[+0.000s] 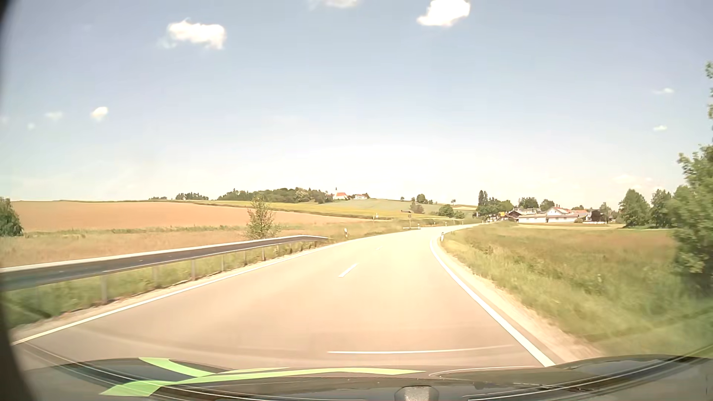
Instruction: Follow the waypoints while adhering to traffic rules and regulations
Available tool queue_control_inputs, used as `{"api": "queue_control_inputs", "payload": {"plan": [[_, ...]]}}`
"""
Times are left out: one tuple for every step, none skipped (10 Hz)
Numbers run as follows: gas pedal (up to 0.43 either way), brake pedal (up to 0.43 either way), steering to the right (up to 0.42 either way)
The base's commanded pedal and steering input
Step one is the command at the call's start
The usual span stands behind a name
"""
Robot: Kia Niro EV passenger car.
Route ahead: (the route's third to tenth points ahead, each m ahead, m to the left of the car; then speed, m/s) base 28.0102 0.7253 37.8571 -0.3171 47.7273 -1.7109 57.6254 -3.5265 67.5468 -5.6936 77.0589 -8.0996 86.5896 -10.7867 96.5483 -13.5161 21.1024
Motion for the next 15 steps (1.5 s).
{"api": "queue_control_inputs", "payload": {"plan": [[0.209, 0.000, 0.020], [0.209, 0.000, 0.021], [0.209, 0.000, 0.022], [0.209, 0.000, 0.022], [0.209, 0.000, 0.022], [0.209, 0.000, 0.022], [0.209, 0.000, 0.022], [0.209, 0.000, 0.022], [0.220, 0.000, 0.022], [0.220, 0.000, 0.021], [0.228, 0.000, 0.020], [0.240, 0.000, 0.019], [0.240, 0.000, 0.019], [0.240, 0.000, 0.019], [0.248, 0.000, 0.019]]}}
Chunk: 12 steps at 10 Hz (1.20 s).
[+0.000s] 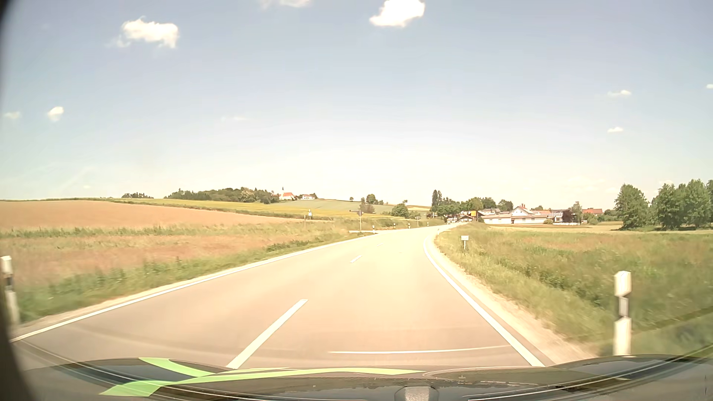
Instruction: Follow the waypoints while adhering to traffic rules and regulations
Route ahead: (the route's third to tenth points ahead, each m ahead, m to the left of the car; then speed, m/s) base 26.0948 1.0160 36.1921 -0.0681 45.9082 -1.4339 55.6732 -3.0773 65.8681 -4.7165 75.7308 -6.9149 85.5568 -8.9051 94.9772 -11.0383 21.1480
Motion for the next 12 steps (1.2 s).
{"api": "queue_control_inputs", "payload": {"plan": [[0.248, 0.000, 0.019], [0.248, 0.000, 0.019], [0.248, 0.000, 0.019], [0.248, 0.000, 0.019], [0.248, 0.000, 0.019], [0.248, 0.000, 0.017], [0.240, 0.000, 0.016], [0.240, 0.000, 0.016], [0.240, 0.000, 0.016], [0.240, 0.000, 0.016], [0.228, 0.000, 0.016], [0.228, 0.000, 0.016]]}}
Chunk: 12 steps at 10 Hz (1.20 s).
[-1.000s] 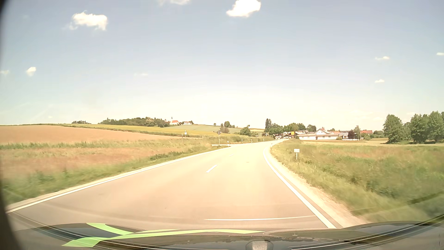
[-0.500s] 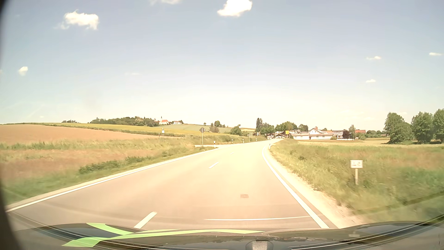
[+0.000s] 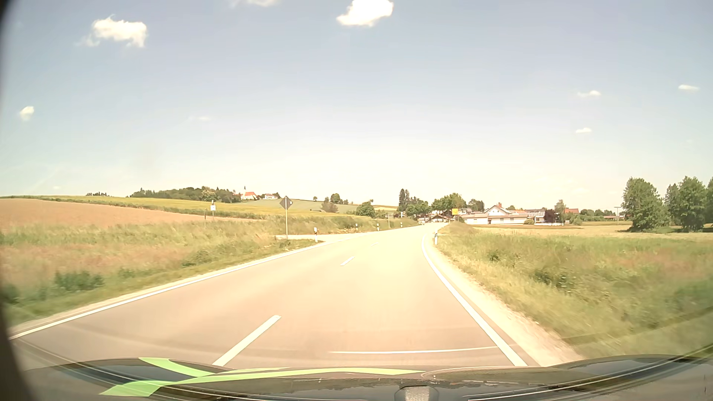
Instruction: Follow the waypoints while adhering to traffic rules and regulations
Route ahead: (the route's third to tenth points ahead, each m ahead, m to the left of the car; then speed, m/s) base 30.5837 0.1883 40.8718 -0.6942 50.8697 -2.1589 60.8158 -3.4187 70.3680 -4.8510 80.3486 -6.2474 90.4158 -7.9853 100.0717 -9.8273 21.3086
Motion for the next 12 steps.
{"api": "queue_control_inputs", "payload": {"plan": [[0.228, 0.000, 0.016], [0.228, 0.000, 0.016], [0.240, 0.000, 0.016], [0.240, 0.000, 0.016], [0.240, 0.000, 0.016], [0.240, 0.000, 0.016], [0.240, 0.000, 0.016], [0.240, 0.000, 0.016], [0.240, 0.000, 0.016], [0.240, 0.000, 0.016], [0.240, 0.000, 0.016], [0.240, 0.000, 0.016]]}}
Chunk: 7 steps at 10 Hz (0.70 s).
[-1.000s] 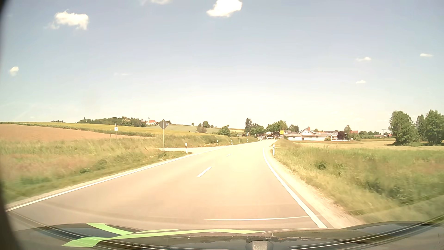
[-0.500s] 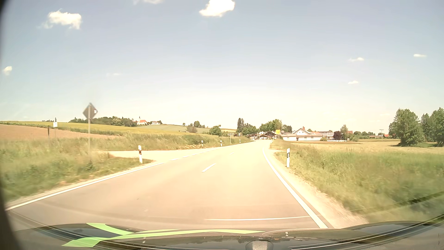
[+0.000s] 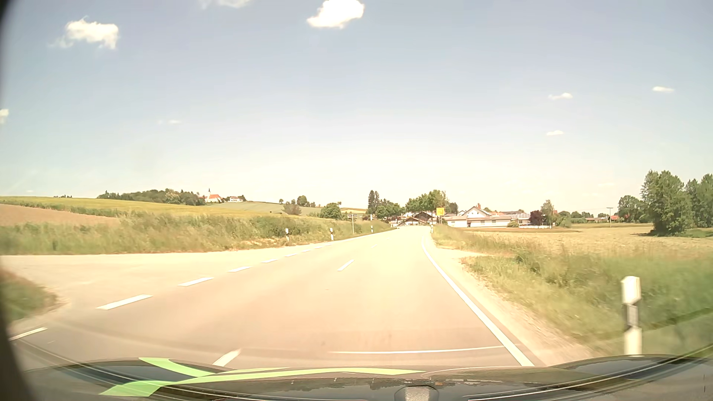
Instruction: Follow the waypoints while adhering to traffic rules and regulations
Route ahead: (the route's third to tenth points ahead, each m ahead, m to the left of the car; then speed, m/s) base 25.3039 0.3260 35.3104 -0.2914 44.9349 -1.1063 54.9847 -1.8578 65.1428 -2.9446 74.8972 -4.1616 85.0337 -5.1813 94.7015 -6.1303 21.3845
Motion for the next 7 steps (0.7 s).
{"api": "queue_control_inputs", "payload": {"plan": [[0.240, 0.000, 0.016], [0.240, 0.000, 0.016], [0.240, 0.000, 0.017], [0.240, 0.000, 0.017], [0.240, 0.000, 0.017], [0.240, 0.000, 0.017], [0.240, 0.000, 0.017]]}}
